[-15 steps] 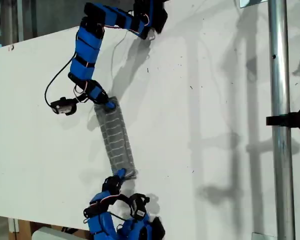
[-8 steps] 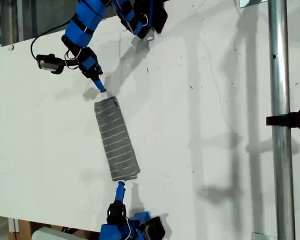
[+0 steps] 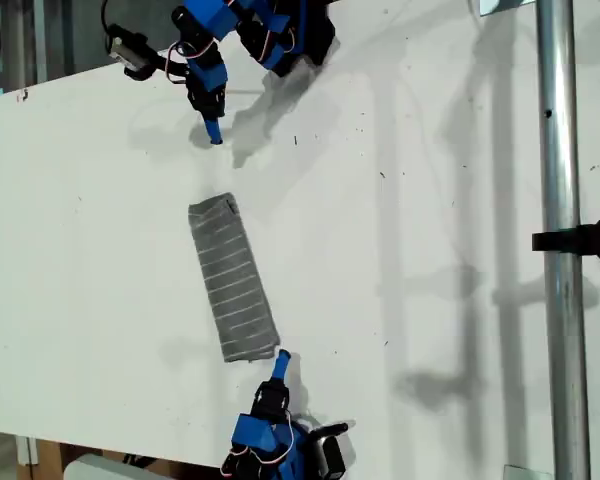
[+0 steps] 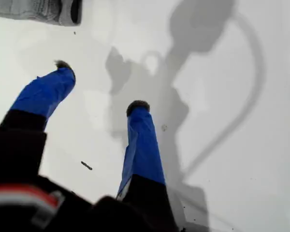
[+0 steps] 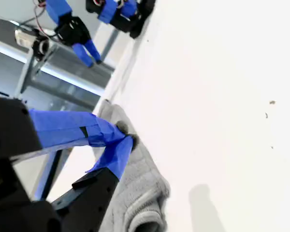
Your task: Grasp corners of a towel and fold twice.
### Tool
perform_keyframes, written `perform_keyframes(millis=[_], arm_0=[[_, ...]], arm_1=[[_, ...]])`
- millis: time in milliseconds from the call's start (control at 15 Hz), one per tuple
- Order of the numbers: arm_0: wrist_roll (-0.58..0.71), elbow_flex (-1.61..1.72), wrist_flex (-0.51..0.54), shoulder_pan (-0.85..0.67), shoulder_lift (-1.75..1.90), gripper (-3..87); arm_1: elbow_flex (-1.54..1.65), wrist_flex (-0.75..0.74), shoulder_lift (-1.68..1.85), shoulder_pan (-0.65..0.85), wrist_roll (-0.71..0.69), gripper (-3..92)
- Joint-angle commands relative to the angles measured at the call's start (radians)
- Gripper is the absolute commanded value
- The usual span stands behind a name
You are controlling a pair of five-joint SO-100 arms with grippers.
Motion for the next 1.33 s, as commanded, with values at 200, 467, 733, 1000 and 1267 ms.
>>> perform_keyframes(millis=[200,467,733,1000,1267], arm_0=[[0.06,0.026,0.035,0.009,0.006,-2.2],[0.046,0.026,0.049,0.026,0.006,-2.2],[0.034,0.026,0.055,0.055,0.006,-2.2],[0.038,0.026,0.06,0.058,0.006,-2.2],[0.052,0.026,0.063,0.061,0.006,-2.2]], arm_1=[[-0.362,-0.275,-0.657,-0.052,-0.107,37.1],[-0.719,-0.439,-1.131,-0.107,-0.115,38.0],[-1.055,-0.495,-1.532,-0.199,0.046,36.7],[-1.301,-0.453,-1.746,-0.344,0.241,26.8],[-1.135,-0.402,-1.578,-0.368,0.097,4.0]])
